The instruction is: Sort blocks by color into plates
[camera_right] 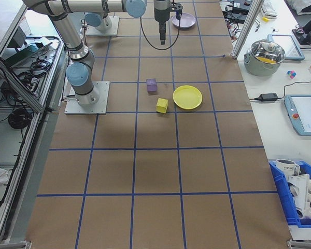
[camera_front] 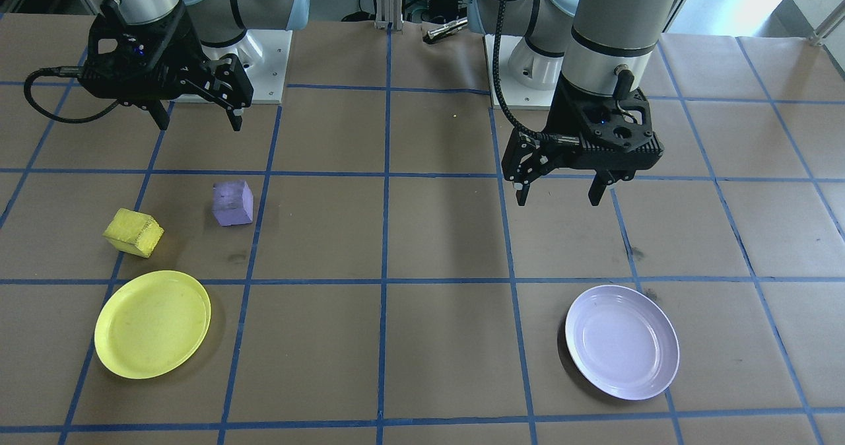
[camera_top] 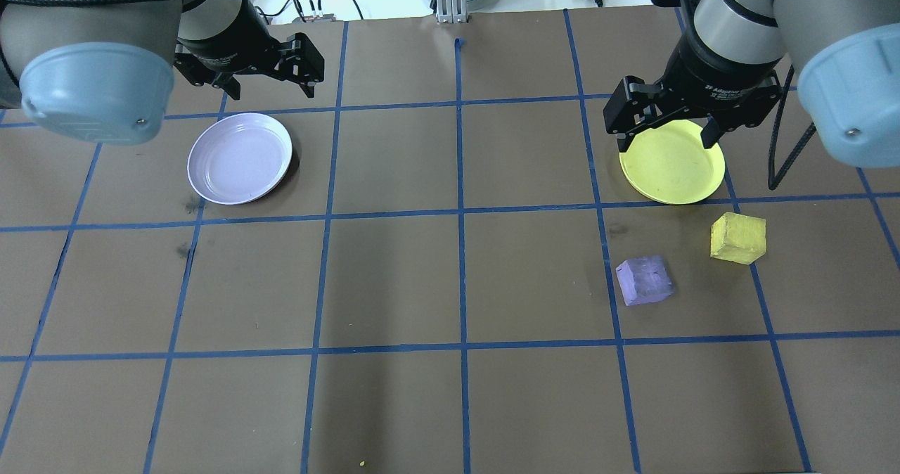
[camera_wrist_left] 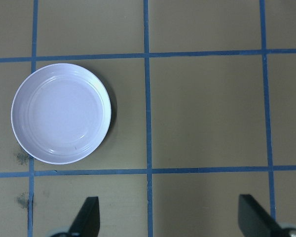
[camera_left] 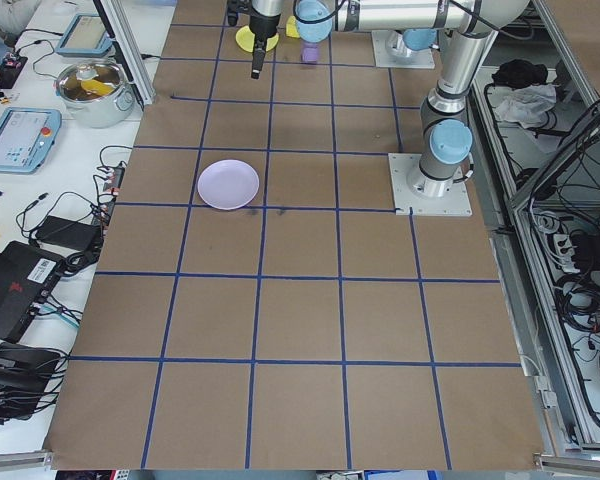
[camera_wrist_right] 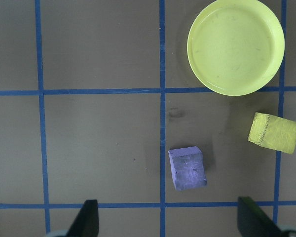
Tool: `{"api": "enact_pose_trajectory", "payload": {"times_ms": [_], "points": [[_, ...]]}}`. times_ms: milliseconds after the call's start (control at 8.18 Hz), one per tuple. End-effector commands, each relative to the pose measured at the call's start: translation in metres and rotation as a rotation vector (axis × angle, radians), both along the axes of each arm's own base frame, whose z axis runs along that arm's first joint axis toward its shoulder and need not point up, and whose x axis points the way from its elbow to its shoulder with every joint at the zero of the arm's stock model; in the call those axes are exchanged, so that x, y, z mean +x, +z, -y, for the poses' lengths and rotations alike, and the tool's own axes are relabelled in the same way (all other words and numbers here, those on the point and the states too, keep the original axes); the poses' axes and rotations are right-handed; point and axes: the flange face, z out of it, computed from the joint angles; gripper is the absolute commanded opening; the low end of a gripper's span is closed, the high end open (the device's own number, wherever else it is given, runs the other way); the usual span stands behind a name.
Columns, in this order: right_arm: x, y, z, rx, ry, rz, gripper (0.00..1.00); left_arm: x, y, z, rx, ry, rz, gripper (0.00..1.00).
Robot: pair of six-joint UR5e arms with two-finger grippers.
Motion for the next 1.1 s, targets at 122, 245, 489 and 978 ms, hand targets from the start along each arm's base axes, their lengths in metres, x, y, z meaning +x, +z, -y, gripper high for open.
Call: {"api": "enact_pose_trajectory", "payload": {"times_ms": [122, 245, 489, 978], "points": [[-0.0009, 0.0018, 0.0009, -0.010, -0.004, -0.005, 1.00, -0.0001, -0.0019, 0.0009, 0.004, 0.001, 0.000, 1.00], [-0.0011, 0.0029, 0.0019, -0.020, -0.006, -0.007, 1.00, -0.0001, -0.0019, 0.0009, 0.004, -0.001, 0.000, 1.00], [-0.0006, 0.0031, 0.0020, -0.022, -0.006, -0.002, 1.00, 0.0000, -0.0011, 0.0004, 0.002, -0.001, 0.000, 1.00], [0.0003, 0.0022, 0.0017, -0.019, -0.010, 0.007, 1.00, 0.0000, -0.0019, 0.0002, 0.004, -0.001, 0.000, 1.00]]}}
